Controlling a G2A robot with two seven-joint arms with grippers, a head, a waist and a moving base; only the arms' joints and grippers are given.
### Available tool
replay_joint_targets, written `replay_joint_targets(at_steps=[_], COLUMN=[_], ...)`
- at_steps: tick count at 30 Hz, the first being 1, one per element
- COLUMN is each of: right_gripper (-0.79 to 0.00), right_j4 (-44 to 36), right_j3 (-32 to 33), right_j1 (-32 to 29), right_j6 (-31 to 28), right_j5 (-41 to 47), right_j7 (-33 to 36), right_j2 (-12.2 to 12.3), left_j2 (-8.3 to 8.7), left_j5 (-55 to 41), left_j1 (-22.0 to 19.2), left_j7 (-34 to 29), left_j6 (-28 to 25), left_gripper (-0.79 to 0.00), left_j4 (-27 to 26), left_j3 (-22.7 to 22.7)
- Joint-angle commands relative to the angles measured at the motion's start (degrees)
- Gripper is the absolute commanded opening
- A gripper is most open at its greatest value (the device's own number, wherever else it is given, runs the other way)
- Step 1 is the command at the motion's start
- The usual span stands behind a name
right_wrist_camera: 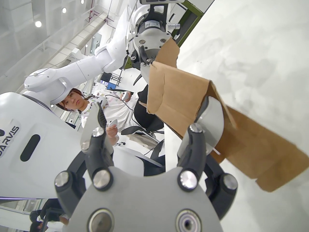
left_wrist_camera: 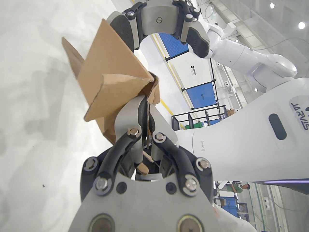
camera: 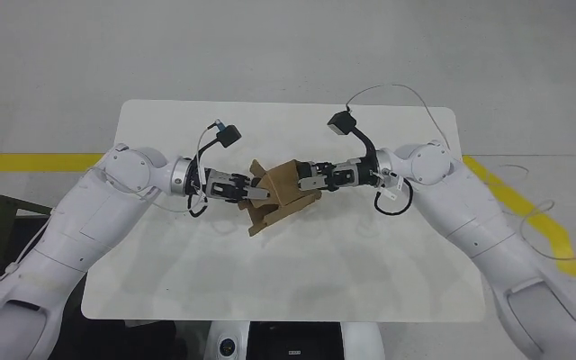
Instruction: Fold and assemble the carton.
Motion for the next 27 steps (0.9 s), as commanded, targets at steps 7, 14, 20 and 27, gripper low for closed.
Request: replay_joint_targets(at_steps=[7, 14, 20, 27], right_gripper=[-0.139, -0.142, -0.191, -0.262], right_j4=[1.34, 2.4, 3.2, 4.0], right_j3=[-3.22, -6.68, -9.76, -13.69], right_j1=[2.09, 3.45, 5.0, 6.16], right_j6=[-1.56, -3.28, -5.03, -5.72], right_j5=[0.57, 1.44, 2.69, 5.92], right_j7=[-1.56, -3.28, -5.03, -5.71], right_j2=[0.91, 1.5, 1.84, 1.71], left_j2=[0.14, 0.26, 0.34, 0.35], left_j5=[-0.25, -0.52, -0.7, -0.79], left_j1=[-0.07, -0.23, -0.27, -0.51], left_j7=[0.0, -0.14, -0.19, -0.13], left_j6=[0.0, 0.14, 0.19, 0.13], left_gripper=[-0.785, -0.785, -0.785, -0.785], left_j4=[-0.21, -0.39, -0.71, -0.76], left_j3=[0.28, 0.55, 0.9, 1.31])
